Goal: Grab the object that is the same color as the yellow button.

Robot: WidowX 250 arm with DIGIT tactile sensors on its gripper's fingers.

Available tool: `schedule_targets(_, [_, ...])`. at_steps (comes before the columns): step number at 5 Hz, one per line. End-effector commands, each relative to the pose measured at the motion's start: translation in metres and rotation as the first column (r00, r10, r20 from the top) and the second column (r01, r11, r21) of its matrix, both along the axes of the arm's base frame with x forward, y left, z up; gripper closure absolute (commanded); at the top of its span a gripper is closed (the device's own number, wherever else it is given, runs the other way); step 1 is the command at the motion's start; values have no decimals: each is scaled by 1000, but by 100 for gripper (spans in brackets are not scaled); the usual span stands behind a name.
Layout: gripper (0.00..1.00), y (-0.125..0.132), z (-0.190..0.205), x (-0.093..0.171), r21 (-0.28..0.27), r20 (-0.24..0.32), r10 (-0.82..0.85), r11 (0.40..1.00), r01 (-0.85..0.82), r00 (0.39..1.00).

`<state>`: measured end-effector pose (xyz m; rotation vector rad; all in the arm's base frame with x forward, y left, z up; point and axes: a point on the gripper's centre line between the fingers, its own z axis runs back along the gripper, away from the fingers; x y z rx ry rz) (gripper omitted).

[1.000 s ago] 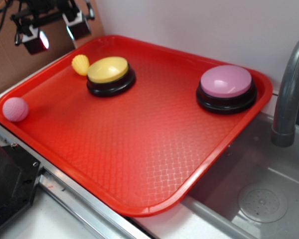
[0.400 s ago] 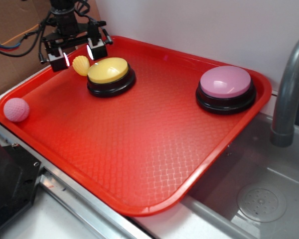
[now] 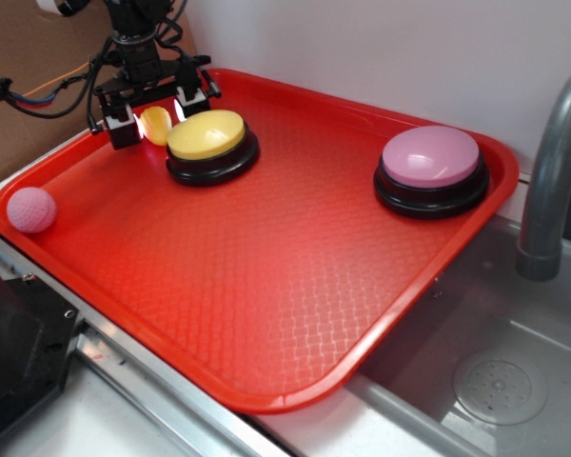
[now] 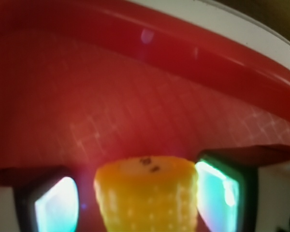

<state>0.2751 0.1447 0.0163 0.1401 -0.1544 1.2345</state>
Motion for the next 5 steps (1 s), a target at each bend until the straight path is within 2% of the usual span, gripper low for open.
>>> schedule_targets(1, [100, 7, 21, -7, 6, 9, -101, 995, 101, 995])
schedule_targets(2, [100, -3, 47, -11, 28, 7, -200, 979, 200, 980])
schedule_targets(3, [100, -17, 91, -21, 24, 48, -376, 927, 375, 926])
schedule_targets(4, [100, -44, 123, -35, -22, 79, -526, 848, 529, 847])
schedule_targets(5, [100, -78, 138, -51, -57, 68, -697, 711, 701, 714])
